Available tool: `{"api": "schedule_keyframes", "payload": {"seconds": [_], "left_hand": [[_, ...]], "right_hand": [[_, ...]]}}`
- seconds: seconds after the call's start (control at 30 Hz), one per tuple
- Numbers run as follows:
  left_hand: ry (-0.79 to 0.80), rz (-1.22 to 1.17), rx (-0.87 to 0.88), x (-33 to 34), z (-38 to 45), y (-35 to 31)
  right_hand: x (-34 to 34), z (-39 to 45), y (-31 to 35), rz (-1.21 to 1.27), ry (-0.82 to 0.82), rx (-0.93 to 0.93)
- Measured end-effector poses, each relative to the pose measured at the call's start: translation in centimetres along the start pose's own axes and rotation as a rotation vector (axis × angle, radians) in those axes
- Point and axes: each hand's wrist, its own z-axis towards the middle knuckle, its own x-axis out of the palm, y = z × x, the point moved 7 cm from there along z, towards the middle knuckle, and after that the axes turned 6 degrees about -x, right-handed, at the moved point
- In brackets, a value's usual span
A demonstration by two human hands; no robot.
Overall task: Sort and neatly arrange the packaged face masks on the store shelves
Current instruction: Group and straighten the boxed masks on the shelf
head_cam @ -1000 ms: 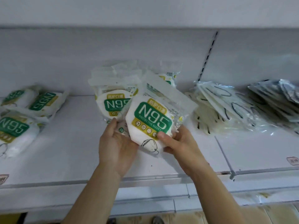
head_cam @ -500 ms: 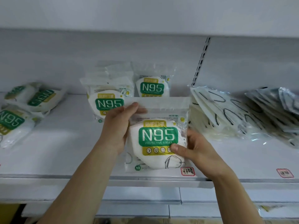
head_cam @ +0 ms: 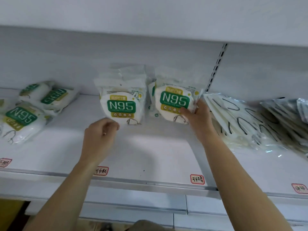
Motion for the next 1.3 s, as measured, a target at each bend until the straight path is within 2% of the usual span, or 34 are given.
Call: {"api": "schedule_keyframes", "payload": {"seconds": [0.07,0.23,0.37,0.47,0.5,0.63,0.7,0.77,0.9,1.0,1.1,1.17,1.3], "left_hand": [[-0.014,0.210,0.037,-0.8,-0.3,2.1],[-0.038,0.478,0.203,-0.8,-0.7,4.0],[-0.017,0.596,0.222,0.1,-0.9,4.0],[0.000,0.615,0.227,0.1,-0.8,4.1],[0.012,0.619,0.227,0.2,-0.9,4.2],[0.094,0.557,0.209,0.4,-0.7,4.5],[0.143,0.524,0.227,0.1,-0.6,4.8],[0.186,0.532,0.274,-0.5,-0.9,5.1],[0.225,0.572,0.325,-5.0,-1.4,7.7],[0.286,0.488,0.358,-10.8,-1.0,10.1],[0.126,0.271,0.322,-17.9,0.7,11.8],[-0.050,0.175,0.261,-22.3,2.0,13.0],[-0.256,0.028,0.010,-28.0,5.2,17.3]], "right_hand": [[1.4,2.0,-0.7,-0.008,0.016,0.016],[3.4,4.6,-1.7,-0.163,0.045,0.010],[3.5,4.7,-0.4,-0.554,-0.058,-0.113],[3.4,3.3,0.6,-0.640,-0.152,-0.177],[3.5,2.5,1.1,-0.632,-0.185,-0.231],[5.3,-2.5,5.0,-0.672,-0.451,-0.650],[8.7,-4.8,7.0,-0.623,-0.406,-0.769],[13.5,-6.2,8.3,-0.581,-0.240,-0.824],[23.7,-6.9,9.6,-0.498,0.038,-0.713],[31.8,-6.8,8.9,-0.467,0.268,-0.447],[39.7,-7.7,7.0,-0.528,0.484,-0.204],[43.6,-8.3,5.9,-0.604,0.516,-0.148],[46.4,-8.1,4.8,-0.556,0.346,-0.094]]}}
